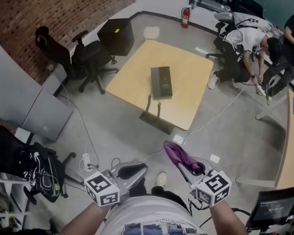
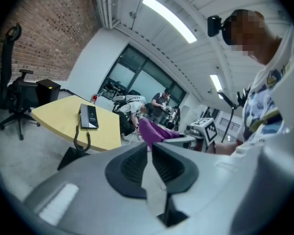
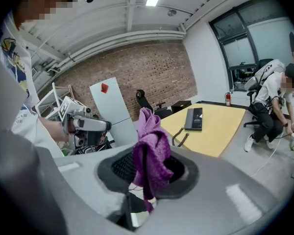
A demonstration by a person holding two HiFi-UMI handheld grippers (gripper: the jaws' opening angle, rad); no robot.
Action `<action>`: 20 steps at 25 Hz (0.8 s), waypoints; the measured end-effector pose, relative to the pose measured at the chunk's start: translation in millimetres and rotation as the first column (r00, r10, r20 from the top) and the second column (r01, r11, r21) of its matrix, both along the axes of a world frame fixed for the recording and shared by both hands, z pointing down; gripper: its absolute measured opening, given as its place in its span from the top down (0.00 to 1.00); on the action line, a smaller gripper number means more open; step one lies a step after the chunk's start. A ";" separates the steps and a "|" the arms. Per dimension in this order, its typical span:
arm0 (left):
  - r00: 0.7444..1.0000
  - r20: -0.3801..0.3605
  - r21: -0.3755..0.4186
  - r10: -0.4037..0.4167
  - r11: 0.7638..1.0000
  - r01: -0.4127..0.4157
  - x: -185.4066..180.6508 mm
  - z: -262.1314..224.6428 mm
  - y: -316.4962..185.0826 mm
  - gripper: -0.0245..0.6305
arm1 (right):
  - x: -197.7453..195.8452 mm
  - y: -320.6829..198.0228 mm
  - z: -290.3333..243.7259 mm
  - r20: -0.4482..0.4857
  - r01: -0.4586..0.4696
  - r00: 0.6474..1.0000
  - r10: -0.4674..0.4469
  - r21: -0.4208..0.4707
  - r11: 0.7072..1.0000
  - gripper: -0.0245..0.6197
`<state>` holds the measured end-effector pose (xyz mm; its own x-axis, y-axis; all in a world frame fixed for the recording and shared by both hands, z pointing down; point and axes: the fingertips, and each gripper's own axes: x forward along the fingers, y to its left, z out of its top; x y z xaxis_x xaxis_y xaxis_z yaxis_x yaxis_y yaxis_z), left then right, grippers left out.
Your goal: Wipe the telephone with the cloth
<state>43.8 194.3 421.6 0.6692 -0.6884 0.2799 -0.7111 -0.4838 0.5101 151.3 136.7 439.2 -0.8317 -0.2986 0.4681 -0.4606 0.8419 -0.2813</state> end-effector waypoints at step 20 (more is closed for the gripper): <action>0.986 -0.121 -0.128 0.118 0.983 -0.133 -108.1 71.6 -228.5 0.81 | -51.7 -140.2 19.7 -0.102 -0.302 0.949 0.298 -0.036 0.952 0.83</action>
